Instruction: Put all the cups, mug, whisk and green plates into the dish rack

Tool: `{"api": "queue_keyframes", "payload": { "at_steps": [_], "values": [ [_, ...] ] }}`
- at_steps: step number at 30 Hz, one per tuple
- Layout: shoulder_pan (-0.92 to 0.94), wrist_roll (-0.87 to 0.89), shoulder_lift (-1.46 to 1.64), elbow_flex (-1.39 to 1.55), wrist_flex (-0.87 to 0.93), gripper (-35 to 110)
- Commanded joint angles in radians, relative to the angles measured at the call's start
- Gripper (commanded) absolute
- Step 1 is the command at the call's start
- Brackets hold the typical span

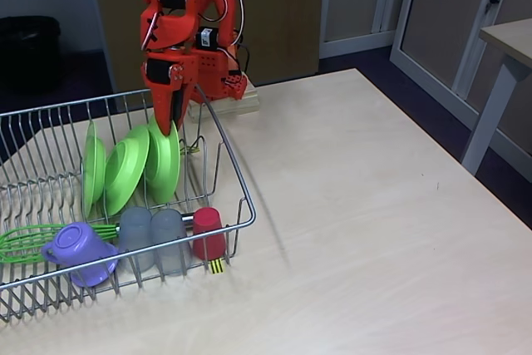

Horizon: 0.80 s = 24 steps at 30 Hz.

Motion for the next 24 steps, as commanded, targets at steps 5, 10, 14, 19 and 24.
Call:
{"api": "queue_keyframes", "payload": {
  "at_steps": [5,10,14,19,24],
  "values": [
    [-0.115,0.002,0.258,-0.012,0.095,16],
    [-0.155,0.032,0.360,-0.020,0.172,17],
    [-0.239,0.097,0.433,-0.003,0.172,14],
    [-0.465,0.190,0.502,0.072,0.066,6],
    [-0.672,0.239,0.549,0.181,-0.002,6]
  ]
}}
